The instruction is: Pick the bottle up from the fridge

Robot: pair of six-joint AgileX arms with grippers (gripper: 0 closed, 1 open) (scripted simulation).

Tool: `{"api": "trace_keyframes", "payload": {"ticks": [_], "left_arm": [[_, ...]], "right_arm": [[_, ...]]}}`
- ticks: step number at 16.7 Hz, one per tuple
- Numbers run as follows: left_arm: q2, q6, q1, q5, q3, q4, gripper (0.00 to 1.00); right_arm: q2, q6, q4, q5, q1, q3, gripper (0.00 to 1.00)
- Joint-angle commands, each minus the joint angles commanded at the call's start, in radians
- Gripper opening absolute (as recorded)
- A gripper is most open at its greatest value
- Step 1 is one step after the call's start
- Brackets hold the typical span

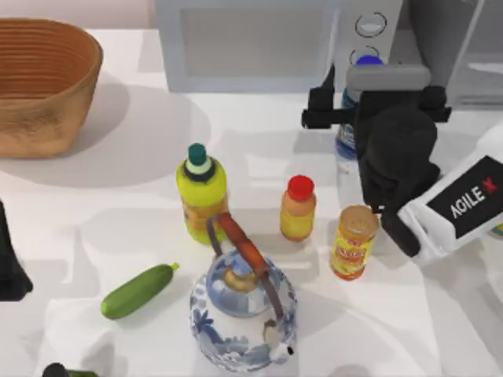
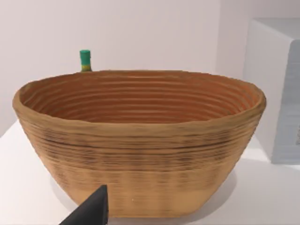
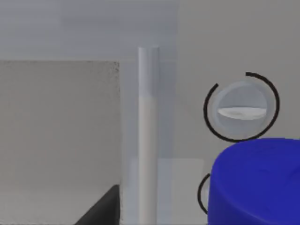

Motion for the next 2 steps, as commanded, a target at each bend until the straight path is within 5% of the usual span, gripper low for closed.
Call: {"api": "trace_keyframes", "payload": {"ticks": [2], "left_arm": [[0.0,0.0,0.0,0.0,0.0,0.0,1.0]], "right_arm": [[0.0,0.0,0.0,0.0,0.0,0.0,1.0]]}}
